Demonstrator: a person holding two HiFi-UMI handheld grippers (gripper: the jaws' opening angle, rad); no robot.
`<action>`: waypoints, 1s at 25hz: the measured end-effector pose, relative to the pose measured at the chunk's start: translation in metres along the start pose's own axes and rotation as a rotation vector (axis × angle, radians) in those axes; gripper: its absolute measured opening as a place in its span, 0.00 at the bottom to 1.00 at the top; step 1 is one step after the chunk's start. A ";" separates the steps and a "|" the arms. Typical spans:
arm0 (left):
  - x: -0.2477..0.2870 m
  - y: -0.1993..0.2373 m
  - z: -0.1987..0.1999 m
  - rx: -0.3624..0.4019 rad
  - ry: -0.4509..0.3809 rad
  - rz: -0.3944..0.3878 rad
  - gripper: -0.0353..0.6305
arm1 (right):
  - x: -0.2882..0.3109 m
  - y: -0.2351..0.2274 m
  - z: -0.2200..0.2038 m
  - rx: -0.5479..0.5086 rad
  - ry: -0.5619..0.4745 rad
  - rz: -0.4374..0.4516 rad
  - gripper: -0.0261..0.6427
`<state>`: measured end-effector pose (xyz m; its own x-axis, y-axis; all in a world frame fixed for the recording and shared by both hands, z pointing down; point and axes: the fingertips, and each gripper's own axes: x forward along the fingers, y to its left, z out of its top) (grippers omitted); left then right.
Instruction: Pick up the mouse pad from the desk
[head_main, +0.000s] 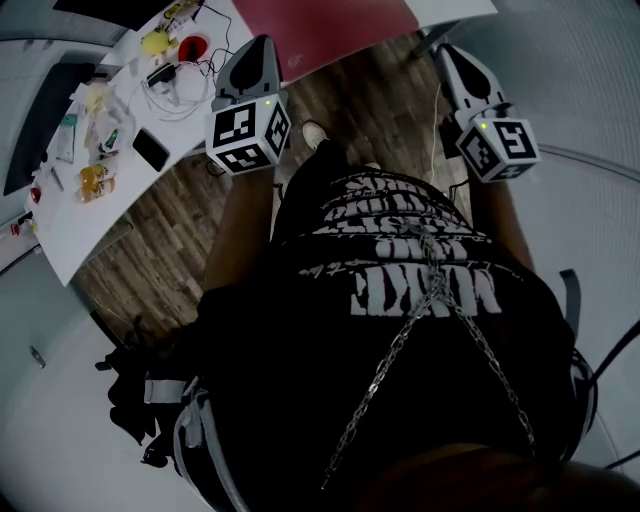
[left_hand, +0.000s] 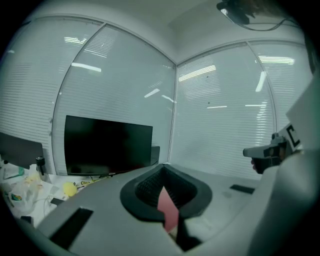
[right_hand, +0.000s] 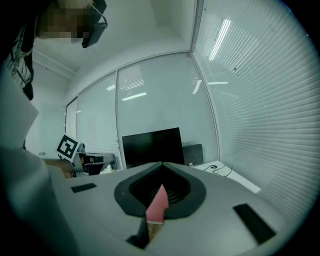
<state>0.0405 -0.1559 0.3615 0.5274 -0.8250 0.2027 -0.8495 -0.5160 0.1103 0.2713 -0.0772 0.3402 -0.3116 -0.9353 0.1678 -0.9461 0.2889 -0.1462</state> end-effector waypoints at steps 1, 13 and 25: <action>0.008 0.004 0.004 -0.003 -0.008 -0.003 0.06 | 0.008 -0.003 0.002 -0.002 0.002 -0.004 0.04; 0.087 0.099 0.030 -0.038 -0.046 0.030 0.06 | 0.126 -0.013 0.039 -0.053 -0.010 -0.052 0.04; 0.130 0.165 0.030 -0.084 -0.051 0.013 0.06 | 0.212 0.000 0.056 -0.108 0.003 -0.040 0.04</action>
<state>-0.0305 -0.3555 0.3773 0.5150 -0.8430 0.1555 -0.8531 -0.4862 0.1892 0.2103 -0.2869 0.3216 -0.2733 -0.9460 0.1743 -0.9618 0.2717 -0.0336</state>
